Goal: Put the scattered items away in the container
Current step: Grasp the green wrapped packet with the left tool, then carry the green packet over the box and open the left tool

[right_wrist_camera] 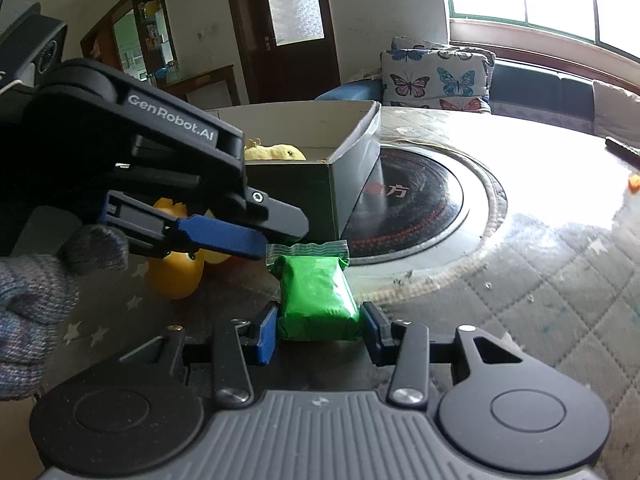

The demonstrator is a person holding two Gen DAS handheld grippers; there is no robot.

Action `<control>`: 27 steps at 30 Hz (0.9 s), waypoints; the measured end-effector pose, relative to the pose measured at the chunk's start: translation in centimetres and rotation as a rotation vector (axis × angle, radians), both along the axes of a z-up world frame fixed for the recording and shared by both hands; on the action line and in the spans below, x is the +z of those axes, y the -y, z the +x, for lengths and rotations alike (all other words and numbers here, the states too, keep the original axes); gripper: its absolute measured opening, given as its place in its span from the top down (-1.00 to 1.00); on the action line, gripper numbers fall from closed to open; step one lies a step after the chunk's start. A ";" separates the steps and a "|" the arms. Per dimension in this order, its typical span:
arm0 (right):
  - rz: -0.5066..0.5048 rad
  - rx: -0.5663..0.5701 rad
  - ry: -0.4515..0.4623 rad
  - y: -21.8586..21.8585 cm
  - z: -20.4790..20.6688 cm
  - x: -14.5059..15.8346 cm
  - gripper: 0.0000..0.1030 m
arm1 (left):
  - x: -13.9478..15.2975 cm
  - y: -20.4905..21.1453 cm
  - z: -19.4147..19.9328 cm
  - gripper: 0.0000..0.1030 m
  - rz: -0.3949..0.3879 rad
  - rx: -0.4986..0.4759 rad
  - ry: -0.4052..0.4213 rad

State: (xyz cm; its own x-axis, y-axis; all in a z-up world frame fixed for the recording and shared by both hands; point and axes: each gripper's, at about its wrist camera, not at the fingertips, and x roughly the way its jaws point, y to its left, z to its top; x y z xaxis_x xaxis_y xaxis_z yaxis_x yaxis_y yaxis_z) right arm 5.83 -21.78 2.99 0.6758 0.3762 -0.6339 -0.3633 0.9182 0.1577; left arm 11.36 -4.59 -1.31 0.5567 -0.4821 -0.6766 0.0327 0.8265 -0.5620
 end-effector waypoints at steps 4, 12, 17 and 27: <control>0.003 -0.005 0.001 0.3 -0.6 0.0 0.17 | -0.3 0.7 -0.1 0.34 0.007 -0.021 -0.014; -0.001 -0.004 0.005 0.6 -1.0 -0.1 0.17 | -0.9 1.8 0.1 0.38 0.033 -0.050 -0.030; -0.003 -0.006 0.010 0.5 -1.0 0.2 0.18 | -1.1 1.9 0.0 0.47 0.046 -0.062 -0.034; 0.008 -0.005 0.057 0.2 -1.3 1.8 0.20 | 0.8 1.0 -0.5 0.49 0.035 -0.065 0.015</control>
State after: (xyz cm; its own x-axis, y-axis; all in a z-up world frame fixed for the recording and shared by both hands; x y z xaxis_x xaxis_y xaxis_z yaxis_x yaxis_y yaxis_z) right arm 4.50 -21.95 4.74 0.7122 0.3779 -0.5916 -0.3676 0.9187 0.1444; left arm 10.87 -5.63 -0.48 0.5353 -0.4932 -0.6857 0.0949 0.8418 -0.5314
